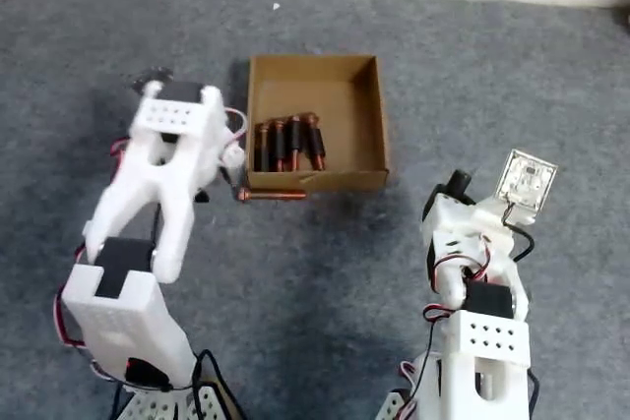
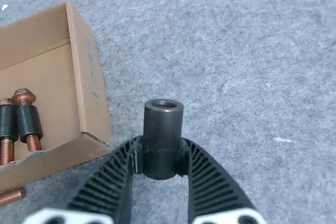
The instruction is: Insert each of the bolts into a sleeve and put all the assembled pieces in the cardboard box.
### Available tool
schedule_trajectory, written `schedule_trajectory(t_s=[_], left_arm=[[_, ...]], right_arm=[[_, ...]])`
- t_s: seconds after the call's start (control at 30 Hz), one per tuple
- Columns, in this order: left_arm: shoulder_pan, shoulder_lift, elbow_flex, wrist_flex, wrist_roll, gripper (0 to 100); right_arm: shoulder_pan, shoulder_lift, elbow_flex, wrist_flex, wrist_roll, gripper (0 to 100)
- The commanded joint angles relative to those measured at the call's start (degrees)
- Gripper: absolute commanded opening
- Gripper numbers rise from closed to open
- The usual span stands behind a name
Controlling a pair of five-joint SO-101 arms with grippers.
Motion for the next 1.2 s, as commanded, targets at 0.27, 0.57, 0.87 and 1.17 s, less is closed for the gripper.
schedule_trajectory(t_s=[0.27, 0.57, 0.87, 1.17], left_arm=[[8.31, 0.31, -0.66, 6.59, 2.11, 17], [11.03, 0.40, 4.88, -7.82, 6.15, 17], [10.33, 0.48, 9.01, -15.74, 6.42, 17], [9.27, 8.92, 3.47, -17.05, 7.65, 17]], right_arm=[[0.75, -1.80, -0.40, -1.45, -0.26, 0.5], [0.75, -1.80, -0.40, -1.45, -0.26, 0.5], [0.75, -1.80, -0.40, -1.45, -0.26, 0.5], [0.75, -1.89, -0.40, -1.45, -0.26, 0.5]])
